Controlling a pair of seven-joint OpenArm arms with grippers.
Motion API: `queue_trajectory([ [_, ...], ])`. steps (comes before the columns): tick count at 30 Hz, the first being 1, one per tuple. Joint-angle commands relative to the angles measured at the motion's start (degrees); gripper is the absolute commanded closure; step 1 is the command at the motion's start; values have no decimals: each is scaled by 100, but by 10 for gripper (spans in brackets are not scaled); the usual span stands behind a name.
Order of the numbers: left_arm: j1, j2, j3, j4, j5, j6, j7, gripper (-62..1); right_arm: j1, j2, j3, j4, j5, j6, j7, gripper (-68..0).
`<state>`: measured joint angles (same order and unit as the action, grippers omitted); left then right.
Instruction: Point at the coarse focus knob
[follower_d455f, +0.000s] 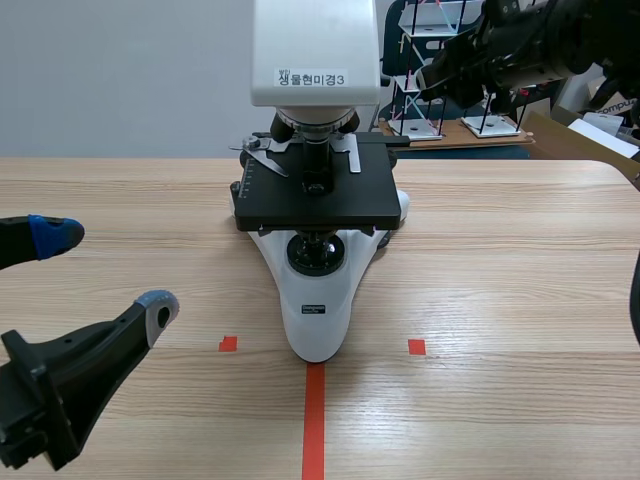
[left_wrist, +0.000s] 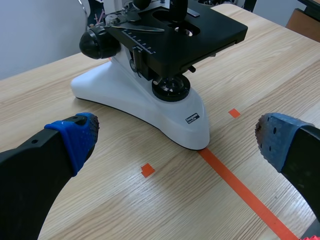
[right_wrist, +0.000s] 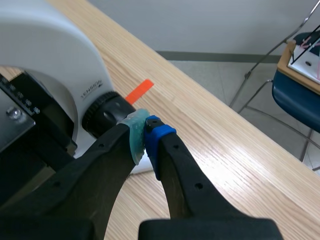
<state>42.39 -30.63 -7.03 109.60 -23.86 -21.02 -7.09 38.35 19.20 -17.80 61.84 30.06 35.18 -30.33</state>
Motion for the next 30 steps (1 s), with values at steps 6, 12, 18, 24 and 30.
queue_trajectory([
  [6,42,28,-7,70,-37,28,-98,-623,103,48,-146,103,61,-15,42,-2],
  [12,42,28,-7,70,-39,31,-79,-623,103,48,-146,103,61,-15,46,-2],
  [18,42,28,-7,70,-39,31,-76,-623,103,48,-146,103,61,-15,46,-2],
  [24,42,28,-7,70,-42,31,-79,-623,103,48,-146,103,61,-15,50,-2],
  [30,42,28,-7,70,-42,31,-76,-623,103,48,-146,103,61,-15,50,-2],
])
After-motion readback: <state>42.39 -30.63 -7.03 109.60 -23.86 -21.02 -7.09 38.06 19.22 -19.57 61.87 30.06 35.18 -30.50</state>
